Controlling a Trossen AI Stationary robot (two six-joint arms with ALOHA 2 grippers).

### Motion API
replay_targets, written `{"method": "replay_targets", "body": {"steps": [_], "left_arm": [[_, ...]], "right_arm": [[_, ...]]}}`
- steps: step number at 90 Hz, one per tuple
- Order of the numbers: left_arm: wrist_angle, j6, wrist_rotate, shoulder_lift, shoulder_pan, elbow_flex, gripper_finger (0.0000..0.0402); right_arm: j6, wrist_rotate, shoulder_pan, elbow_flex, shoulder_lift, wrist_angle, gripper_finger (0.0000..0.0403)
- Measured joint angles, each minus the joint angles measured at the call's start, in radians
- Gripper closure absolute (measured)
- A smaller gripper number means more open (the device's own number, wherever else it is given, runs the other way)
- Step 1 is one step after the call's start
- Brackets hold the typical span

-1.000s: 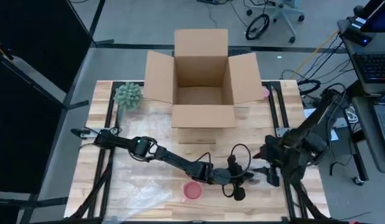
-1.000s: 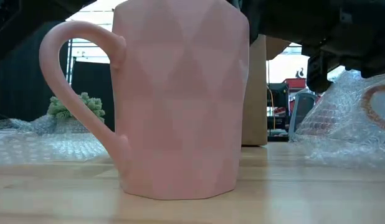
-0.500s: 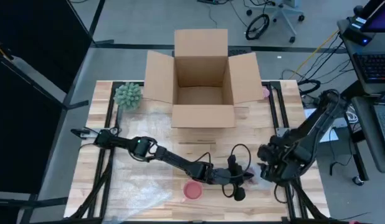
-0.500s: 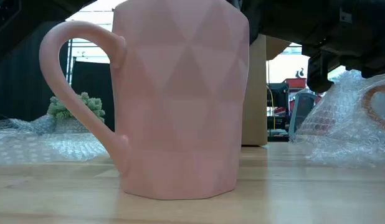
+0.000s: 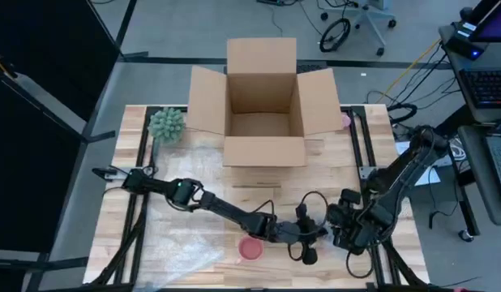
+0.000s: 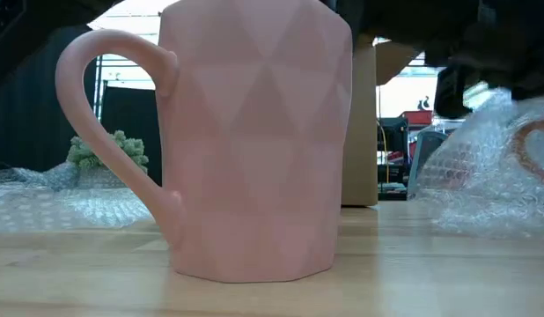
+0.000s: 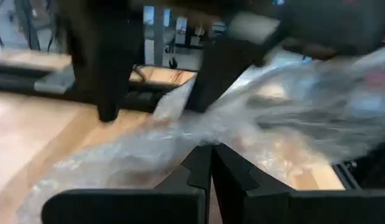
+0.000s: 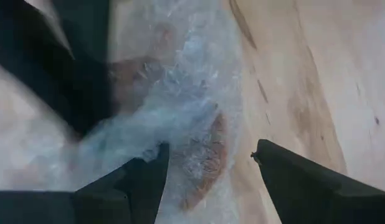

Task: Wrap mug
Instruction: Wrap the yellow mug with bubble wrap

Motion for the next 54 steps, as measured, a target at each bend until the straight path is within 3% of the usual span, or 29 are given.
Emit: {"method": "replay_targets", "body": {"steps": [33,54], "left_arm": [[-0.070,0.163,-0.062,-0.069,-0.041,0.003,0.0402],[-0.141,0.074,0.086,-0.069,-0.010,0.003,0.0402]], "right_arm": [[-0.015,0.001,0.000,0.000,0.100,0.017,0.0172],[-0.018,0.000,0.000,0.000,0.116,0.025,0.0172]]}}
